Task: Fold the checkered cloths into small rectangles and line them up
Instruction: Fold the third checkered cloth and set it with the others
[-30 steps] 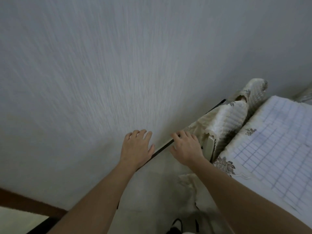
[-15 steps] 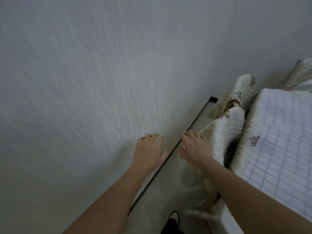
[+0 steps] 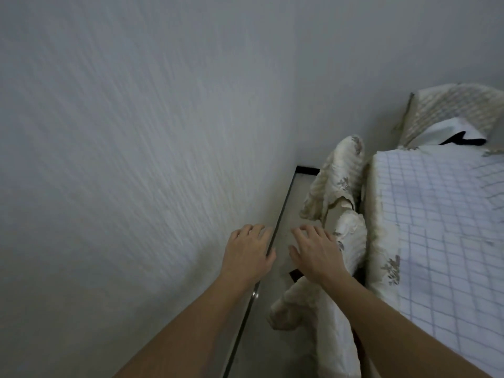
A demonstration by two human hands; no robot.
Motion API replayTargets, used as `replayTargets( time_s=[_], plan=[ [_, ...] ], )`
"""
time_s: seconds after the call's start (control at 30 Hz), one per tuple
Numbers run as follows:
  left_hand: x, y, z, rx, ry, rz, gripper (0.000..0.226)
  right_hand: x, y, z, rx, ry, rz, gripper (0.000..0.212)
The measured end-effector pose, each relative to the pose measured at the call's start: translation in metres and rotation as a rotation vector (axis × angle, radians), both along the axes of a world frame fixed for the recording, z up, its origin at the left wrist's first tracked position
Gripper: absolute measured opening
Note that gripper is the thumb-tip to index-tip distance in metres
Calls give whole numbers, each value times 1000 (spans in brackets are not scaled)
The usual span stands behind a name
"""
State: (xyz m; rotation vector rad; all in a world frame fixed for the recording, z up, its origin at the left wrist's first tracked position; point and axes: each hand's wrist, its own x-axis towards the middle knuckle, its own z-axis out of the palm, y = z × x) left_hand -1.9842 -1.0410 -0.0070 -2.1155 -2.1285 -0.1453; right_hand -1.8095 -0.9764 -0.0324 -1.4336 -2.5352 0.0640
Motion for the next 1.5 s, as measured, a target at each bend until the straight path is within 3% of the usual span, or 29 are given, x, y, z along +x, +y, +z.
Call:
replayTargets(
  time_s=[0.3, 0.6, 1.03, 1.27, 1.5],
  plan=[
    [24, 161, -17, 22, -19, -373, 48, 30, 94, -8, 24, -1, -277, 41],
    [127, 294, -33, 11, -133, -888, 47, 118, 128, -18, 43, -52, -751, 42],
    [291, 290, -52, -151, 4, -1829, 49, 232, 3, -18, -39, -52, -1374, 47],
    [337, 270, -66, -262, 133, -1960, 52, 247, -50, -54, -120, 26, -1516, 47],
    [352, 303, -113, -335, 225, -2070, 58, 215, -42, -97, -245, 140, -1610, 50]
  ],
)
